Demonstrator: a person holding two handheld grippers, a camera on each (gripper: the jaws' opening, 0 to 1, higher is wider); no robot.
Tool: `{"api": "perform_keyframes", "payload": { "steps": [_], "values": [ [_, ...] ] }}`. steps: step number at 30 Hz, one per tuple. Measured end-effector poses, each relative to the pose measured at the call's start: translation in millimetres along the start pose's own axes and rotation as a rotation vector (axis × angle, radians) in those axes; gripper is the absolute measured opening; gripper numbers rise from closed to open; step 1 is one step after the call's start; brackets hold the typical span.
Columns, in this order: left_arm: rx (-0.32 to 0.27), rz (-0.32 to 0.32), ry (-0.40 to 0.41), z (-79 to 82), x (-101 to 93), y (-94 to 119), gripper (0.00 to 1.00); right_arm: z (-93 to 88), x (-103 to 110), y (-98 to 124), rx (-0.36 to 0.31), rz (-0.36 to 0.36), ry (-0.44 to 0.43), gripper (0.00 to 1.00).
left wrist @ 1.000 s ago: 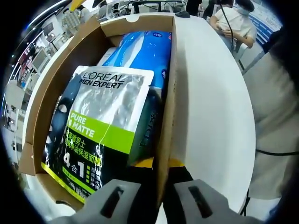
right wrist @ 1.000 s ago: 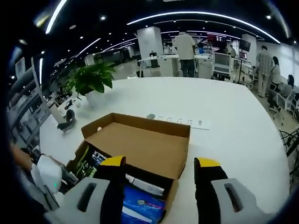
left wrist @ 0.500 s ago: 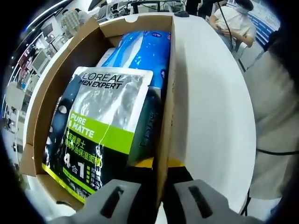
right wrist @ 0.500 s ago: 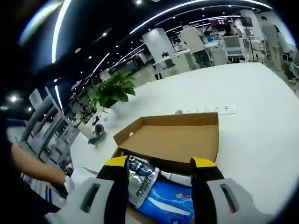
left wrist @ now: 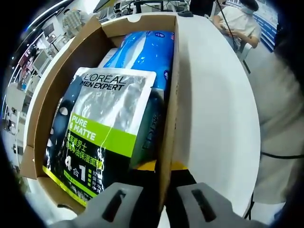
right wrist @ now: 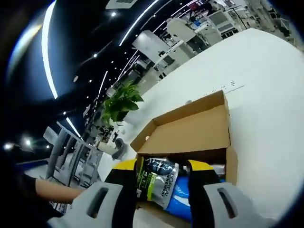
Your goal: Operate the shoe box by opening the lid, removing the specified soft item, and placing it in the target area until the item is outside and the box remains undamaged.
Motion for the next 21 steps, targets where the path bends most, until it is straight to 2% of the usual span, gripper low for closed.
{"api": "perform_keyframes", "payload": {
  "steps": [2, 4, 6, 7, 10, 13, 15, 17, 21],
  "values": [
    [0.000, -0.001, 0.001, 0.0, 0.1, 0, 0.01, -1.5, 1, -6, -0.013, -0.026, 0.040, 0.38],
    [0.000, -0.001, 0.001, -0.1, 0.1, 0, 0.01, -8.5, -3, -12, 0.055, -0.070, 0.069, 0.38],
    [0.000, -0.002, 0.000, -0.2, 0.1, 0, 0.01, -15.1, -5, -18, 0.106, -0.079, 0.045, 0.37],
    [0.000, -0.002, 0.000, -0.3, 0.1, 0, 0.01, -15.0, -6, -20, 0.090, -0.075, 0.051, 0.36],
    [-0.002, -0.001, -0.002, -0.4, -0.1, 0, 0.01, -20.6, 0, -26, 0.106, -0.064, 0.053, 0.31],
    [-0.003, -0.001, -0.003, -0.5, -0.2, 0, 0.01, -23.7, -1, -32, 0.123, -0.072, 0.068, 0.34],
    [-0.002, -0.002, -0.003, -0.5, -0.2, 0, 0.01, -25.8, -3, -36, 0.135, -0.068, 0.050, 0.33],
    [-0.002, -0.003, -0.002, -0.5, -0.3, 0, 0.01, -30.2, -4, -39, 0.166, -0.058, -0.007, 0.32],
    [-0.003, -0.003, -0.003, -0.8, -0.5, 0, 0.01, -34.6, -7, -45, 0.166, -0.064, -0.018, 0.33]
  ]
}}
Point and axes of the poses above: the point that each gripper's makers call its tool centre point, and the gripper's own axes: y roughly backward along the fingers, x roughly to its left, z roughly out of its top, the point moved 9 cm from there along y, roughly backward along the fingers, and after that the axes turned 8 degrees about y, right-handed, at the moved point
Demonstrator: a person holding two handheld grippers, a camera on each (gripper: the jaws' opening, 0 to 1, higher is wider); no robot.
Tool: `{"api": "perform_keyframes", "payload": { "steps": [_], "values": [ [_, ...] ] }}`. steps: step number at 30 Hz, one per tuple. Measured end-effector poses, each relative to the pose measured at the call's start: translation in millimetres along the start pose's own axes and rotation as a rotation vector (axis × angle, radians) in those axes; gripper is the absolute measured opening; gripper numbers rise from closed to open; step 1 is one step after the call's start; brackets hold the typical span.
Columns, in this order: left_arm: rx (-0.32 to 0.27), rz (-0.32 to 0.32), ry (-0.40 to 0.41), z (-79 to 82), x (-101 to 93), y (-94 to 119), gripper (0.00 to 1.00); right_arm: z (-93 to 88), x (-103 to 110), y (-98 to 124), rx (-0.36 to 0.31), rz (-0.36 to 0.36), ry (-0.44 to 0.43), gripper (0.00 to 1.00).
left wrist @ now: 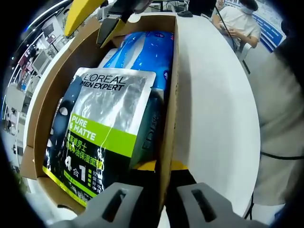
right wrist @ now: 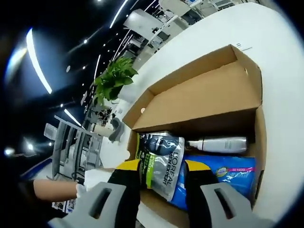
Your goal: Operate the shoe box by opening the lid, removing the specified soft item, and placing it in the target area until the item is outside and the box remains undamaged.
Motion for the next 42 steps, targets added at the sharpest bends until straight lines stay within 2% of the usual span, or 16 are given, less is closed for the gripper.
{"api": "perform_keyframes", "payload": {
  "steps": [4, 9, 20, 28, 32, 35, 38, 40, 42],
  "values": [
    [-0.001, 0.000, 0.000, -0.5, 0.0, 0, 0.01, -3.0, -1, -4, 0.003, 0.010, -0.041, 0.33],
    [-0.002, 0.000, 0.002, -0.8, 0.0, 1, 0.01, -5.9, -7, -8, 0.028, -0.038, 0.008, 0.31],
    [-0.004, 0.003, 0.006, -0.6, 0.1, 0, 0.01, -9.9, -11, -20, 0.019, -0.021, -0.068, 0.25],
    [-0.004, 0.002, 0.007, -0.5, 0.2, 0, 0.01, -13.5, -7, -28, 0.036, -0.015, -0.047, 0.25],
    [-0.005, 0.002, 0.007, -0.6, 0.2, 0, 0.01, -15.1, -8, -28, 0.040, -0.011, -0.058, 0.21],
    [-0.006, 0.002, 0.008, -0.6, 0.3, 0, 0.01, -14.0, -6, -27, 0.017, 0.011, -0.085, 0.17],
    [-0.006, 0.002, 0.008, -0.4, 0.4, 0, 0.01, -8.0, -5, -22, -0.038, 0.089, -0.217, 0.12],
    [-0.008, 0.001, 0.007, -0.3, 0.4, 0, 0.01, -5.4, -2, -19, -0.065, 0.136, -0.227, 0.10],
    [-0.007, 0.002, 0.008, -0.1, 0.4, 0, 0.01, -3.5, -1, -19, -0.067, 0.144, -0.225, 0.11]
  ]
}}
Point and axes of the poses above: the point that each gripper's makers call its tool centre point, and the gripper's own axes: y roughly backward along the fingers, x roughly to its left, z roughly out of its top, the point moved 9 cm from there along y, roughly backward along the fingers, and after that the axes turned 8 degrees about y, right-handed, at the moved point
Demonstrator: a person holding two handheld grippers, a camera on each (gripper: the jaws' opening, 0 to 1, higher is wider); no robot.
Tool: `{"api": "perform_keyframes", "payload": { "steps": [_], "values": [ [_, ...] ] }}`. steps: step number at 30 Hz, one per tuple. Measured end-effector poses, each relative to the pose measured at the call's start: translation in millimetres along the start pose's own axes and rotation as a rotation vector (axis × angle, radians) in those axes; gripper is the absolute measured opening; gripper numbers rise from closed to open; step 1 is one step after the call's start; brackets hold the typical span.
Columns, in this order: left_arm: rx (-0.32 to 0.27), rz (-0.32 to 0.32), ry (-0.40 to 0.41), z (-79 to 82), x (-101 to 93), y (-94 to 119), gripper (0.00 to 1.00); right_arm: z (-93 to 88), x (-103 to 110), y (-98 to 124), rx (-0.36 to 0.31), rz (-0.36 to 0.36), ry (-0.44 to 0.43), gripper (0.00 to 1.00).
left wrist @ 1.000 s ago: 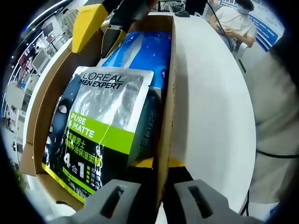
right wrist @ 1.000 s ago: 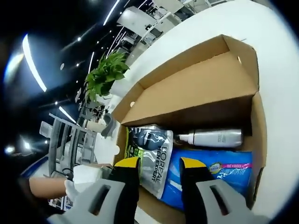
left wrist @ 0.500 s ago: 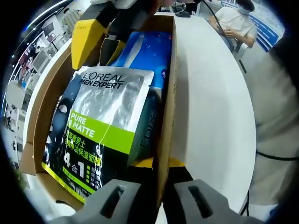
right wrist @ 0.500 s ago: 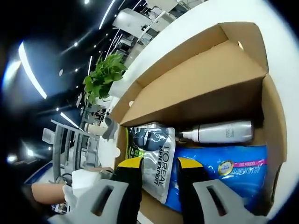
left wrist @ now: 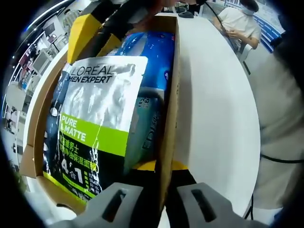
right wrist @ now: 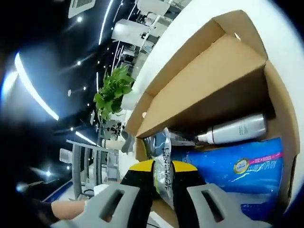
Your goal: Operate the shoe box by opening the lid, removing the specified soft item, and placing it in the target area until the item is outside and the box remains undamaged.
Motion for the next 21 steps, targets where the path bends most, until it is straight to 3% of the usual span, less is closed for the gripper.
{"api": "perform_keyframes", "payload": {
  "steps": [4, 11, 21],
  "values": [
    [0.000, 0.000, 0.000, 0.2, 0.0, 0, 0.01, 0.4, 4, 0, 0.000, 0.033, -0.001, 0.11],
    [-0.001, 0.003, 0.000, 0.2, -0.2, 0, 0.01, -4.6, 12, -7, 0.034, 0.034, 0.070, 0.11],
    [0.000, 0.004, -0.001, 0.1, -0.1, 0, 0.01, -14.3, 16, -21, 0.074, 0.051, 0.106, 0.10]
  ]
}}
Point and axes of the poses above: the point that each gripper's makers call its tool centre point, and the gripper's own axes: y roughly backward along the fingers, x roughly to its left, z roughly out of its top, the point moved 9 cm from there along y, roughly backward along the fingers, and after that the axes turned 8 degrees about y, right-handed, at the moved point
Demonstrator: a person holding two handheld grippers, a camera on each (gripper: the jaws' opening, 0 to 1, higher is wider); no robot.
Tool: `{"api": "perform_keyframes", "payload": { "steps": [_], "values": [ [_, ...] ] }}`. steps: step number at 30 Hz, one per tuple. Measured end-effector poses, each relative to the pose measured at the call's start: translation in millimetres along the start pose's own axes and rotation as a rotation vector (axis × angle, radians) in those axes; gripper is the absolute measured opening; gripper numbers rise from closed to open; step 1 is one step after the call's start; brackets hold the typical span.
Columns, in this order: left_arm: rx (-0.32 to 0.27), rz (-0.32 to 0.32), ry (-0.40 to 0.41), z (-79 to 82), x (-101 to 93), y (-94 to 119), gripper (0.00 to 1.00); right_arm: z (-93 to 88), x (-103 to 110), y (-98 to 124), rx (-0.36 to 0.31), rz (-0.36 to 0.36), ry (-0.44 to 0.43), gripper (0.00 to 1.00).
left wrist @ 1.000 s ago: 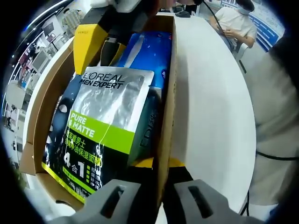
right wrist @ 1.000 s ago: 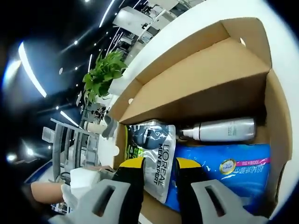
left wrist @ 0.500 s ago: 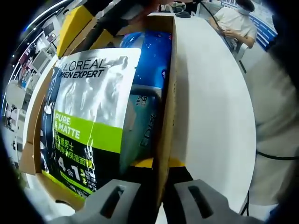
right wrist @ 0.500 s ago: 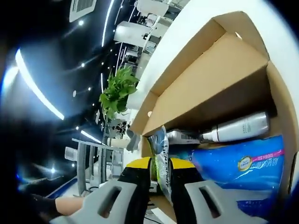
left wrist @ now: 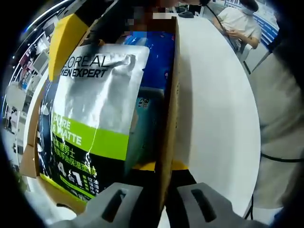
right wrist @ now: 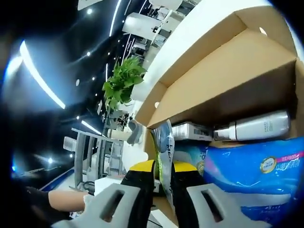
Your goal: Operate the shoe box by opening the lid, removing the specified soft item, and placing it in the target area until the item is outside and the box remains undamaged.
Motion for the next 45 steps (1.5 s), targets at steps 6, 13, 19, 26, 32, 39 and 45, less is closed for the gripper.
{"api": "perform_keyframes", "payload": {
  "steps": [6, 13, 19, 26, 32, 39, 45],
  "values": [
    [-0.001, -0.001, -0.001, 0.1, -0.1, 0, 0.01, -1.5, -5, -4, -0.020, -0.039, 0.003, 0.10],
    [-0.001, 0.000, -0.001, 0.0, 0.0, 0, 0.01, -2.8, -4, -3, -0.027, 0.008, -0.029, 0.10],
    [-0.001, 0.000, -0.002, 0.0, 0.0, 0, 0.01, -6.2, -2, -4, -0.010, 0.039, -0.034, 0.08],
    [-0.001, 0.000, -0.002, 0.0, -0.1, 0, 0.01, -9.1, 2, -11, 0.019, 0.007, 0.042, 0.06],
    [-0.002, 0.002, -0.002, -0.1, -0.5, 0, 0.01, -9.9, 0, -11, 0.022, -0.019, 0.046, 0.02],
    [-0.003, 0.004, -0.003, -0.2, -0.7, 0, 0.01, -10.0, 0, -11, 0.024, -0.026, 0.055, 0.00],
    [-0.002, 0.004, -0.004, 0.0, -0.4, 0, 0.01, -9.2, 1, -11, 0.018, -0.013, 0.032, 0.00]
  ]
}}
Point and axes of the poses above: the point that each gripper's makers call its tool centre point, and the gripper's own axes: y roughly backward along the fingers, x roughly to its left, z roughly out of its top, the point moved 9 cm from there along y, roughly backward along the fingers, and after that the axes turned 8 degrees about y, right-handed, at the moved point
